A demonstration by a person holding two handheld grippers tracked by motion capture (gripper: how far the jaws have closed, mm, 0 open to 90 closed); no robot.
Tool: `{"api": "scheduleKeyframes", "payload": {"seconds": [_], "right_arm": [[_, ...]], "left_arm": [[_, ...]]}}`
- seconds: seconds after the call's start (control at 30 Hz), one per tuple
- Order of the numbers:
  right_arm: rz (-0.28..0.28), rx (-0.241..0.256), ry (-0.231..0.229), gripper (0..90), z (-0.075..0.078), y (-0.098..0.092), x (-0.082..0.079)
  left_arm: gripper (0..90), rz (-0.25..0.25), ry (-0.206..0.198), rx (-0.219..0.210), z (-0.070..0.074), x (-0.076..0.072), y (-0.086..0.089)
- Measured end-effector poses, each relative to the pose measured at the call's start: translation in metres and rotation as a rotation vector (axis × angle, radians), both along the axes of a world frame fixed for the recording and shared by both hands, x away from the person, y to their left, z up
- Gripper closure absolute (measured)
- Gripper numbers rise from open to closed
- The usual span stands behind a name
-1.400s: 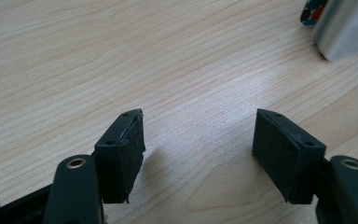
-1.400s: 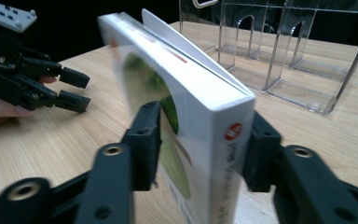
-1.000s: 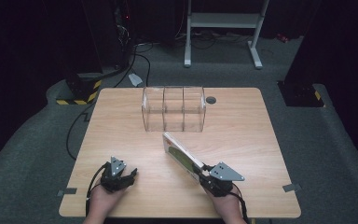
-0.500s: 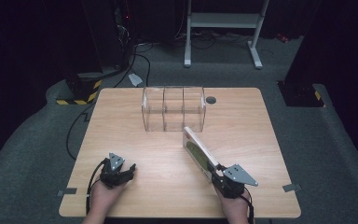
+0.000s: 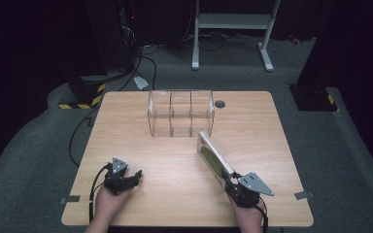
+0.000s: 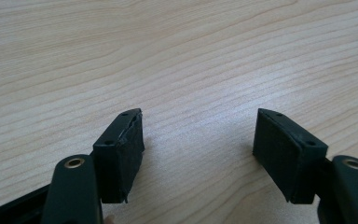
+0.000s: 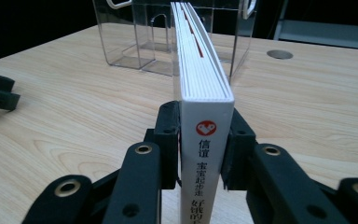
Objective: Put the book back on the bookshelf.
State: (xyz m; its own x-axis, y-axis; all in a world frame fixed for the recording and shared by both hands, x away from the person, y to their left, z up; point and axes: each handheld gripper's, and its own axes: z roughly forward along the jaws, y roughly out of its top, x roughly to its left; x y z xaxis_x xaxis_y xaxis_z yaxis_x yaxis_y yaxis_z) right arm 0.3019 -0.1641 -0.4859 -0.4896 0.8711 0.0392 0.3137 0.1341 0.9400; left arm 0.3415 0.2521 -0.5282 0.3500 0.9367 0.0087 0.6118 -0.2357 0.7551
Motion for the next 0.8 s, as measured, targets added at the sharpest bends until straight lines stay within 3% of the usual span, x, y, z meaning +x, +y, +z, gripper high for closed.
{"api": "scheduleKeyframes", "payload": {"seconds": [0.13, 0.2, 0.37, 0.6, 0.8], "right_arm": [[-0.008, -0.008, 0.006, 71.1, 0.002, 0.002, 0.0], [-0.036, -0.013, 0.014, 67.9, 0.004, 0.003, 0.002], [-0.033, -0.002, 0.036, 62.0, 0.01, 0.002, 0.008], [-0.058, -0.002, 0.039, 66.6, 0.009, 0.005, 0.011], [-0.03, -0.005, 0.027, 73.6, 0.008, 0.006, 0.011]], "left_arm": [[33.1, -0.002, 0.004, 0.0, 0.0, -0.001, -0.001], [33.1, -0.003, 0.004, 0.0, 0.0, -0.001, -0.001], [33.1, -0.005, 0.001, -0.001, 0.0, -0.002, -0.001], [33.0, -0.006, 0.001, -0.005, 0.0, -0.003, -0.001], [33.0, -0.009, 0.0, -0.003, 0.0, -0.003, 0.0]]}}
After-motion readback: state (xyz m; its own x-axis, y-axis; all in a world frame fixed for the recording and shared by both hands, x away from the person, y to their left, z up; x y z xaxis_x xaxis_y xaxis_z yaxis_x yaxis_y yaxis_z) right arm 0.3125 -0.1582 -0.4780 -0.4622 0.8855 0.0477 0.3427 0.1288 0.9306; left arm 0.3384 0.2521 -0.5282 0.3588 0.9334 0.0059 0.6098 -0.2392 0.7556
